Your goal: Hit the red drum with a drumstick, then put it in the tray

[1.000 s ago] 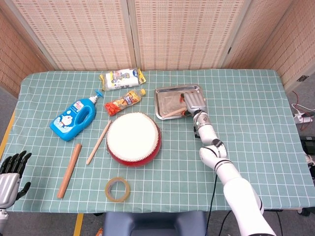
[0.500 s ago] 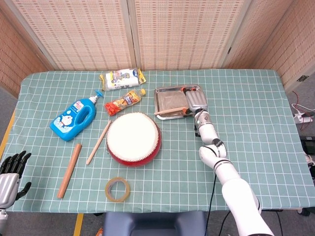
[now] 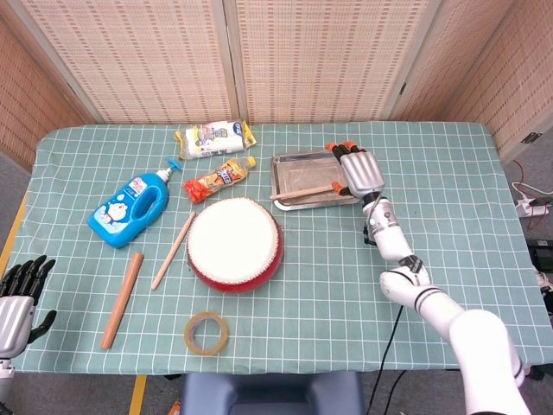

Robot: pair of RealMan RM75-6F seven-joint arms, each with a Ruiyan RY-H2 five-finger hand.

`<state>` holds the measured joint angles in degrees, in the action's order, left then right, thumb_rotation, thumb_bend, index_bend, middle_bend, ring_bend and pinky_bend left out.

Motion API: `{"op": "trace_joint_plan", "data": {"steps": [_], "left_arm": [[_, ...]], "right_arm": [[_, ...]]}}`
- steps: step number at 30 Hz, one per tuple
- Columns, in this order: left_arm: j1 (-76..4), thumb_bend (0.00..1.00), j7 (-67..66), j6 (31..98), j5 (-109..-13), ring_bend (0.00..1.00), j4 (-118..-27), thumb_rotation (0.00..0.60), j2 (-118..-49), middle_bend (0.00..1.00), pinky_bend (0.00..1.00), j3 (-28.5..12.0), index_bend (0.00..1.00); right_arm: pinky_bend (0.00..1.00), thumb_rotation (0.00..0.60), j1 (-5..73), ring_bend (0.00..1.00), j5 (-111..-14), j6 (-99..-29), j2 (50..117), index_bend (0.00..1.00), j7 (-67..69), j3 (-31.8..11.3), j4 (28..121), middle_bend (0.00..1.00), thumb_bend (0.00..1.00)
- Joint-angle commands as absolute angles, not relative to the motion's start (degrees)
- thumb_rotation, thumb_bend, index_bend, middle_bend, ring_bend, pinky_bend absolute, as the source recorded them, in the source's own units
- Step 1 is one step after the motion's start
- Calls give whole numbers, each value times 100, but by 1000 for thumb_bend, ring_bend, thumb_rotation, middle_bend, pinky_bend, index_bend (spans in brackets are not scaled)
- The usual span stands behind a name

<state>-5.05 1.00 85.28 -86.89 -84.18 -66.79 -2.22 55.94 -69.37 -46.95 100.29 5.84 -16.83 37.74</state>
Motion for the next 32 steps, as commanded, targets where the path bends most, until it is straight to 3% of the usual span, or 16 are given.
{"op": "trace_joint_plan", "data": {"steps": [1,5,10,15,21,25,32], "left_arm": [[-554,277,72,8531,-8721,0,-8448,600,-6669,0,0,-258,0],[-621,278,14,8536,-8763,0,-8517,600,-6643,0,0,-303,0],[-656,278,-32,8570,-8792,0,-8588,600,-6619,0,0,-330,0],[-667,278,-65,8602,-8806,0,-8653,600,-6603,0,0,-338,0],[-646,277,-108,8682,-8865,0,-8739,600,-6581,0,0,-313,0],[-621,277,-137,8745,-8915,0,-8809,600,-6569,0,0,-287,0],[-614,277,-170,8724,-8909,0,-8832,600,-6573,0,0,-255,0]], "right_arm": [[364,600,4238,167,-6796,-6074,8171,205,-570,-1528,6880,249,270],[341,600,3612,160,-6745,-6684,7352,203,-1050,-1368,8338,249,269],[268,600,2842,126,-7096,-7418,6621,185,-981,-1015,9415,239,269],[200,600,2166,71,-7479,-7931,6314,130,-568,-608,9704,185,269],[14,600,1529,0,-8015,-8463,6285,7,-173,-165,9710,66,270],[0,600,1158,0,-8413,-8821,6367,0,-66,89,9706,4,269],[0,600,737,0,-8826,-9290,6397,0,-37,238,9847,0,270]]}}
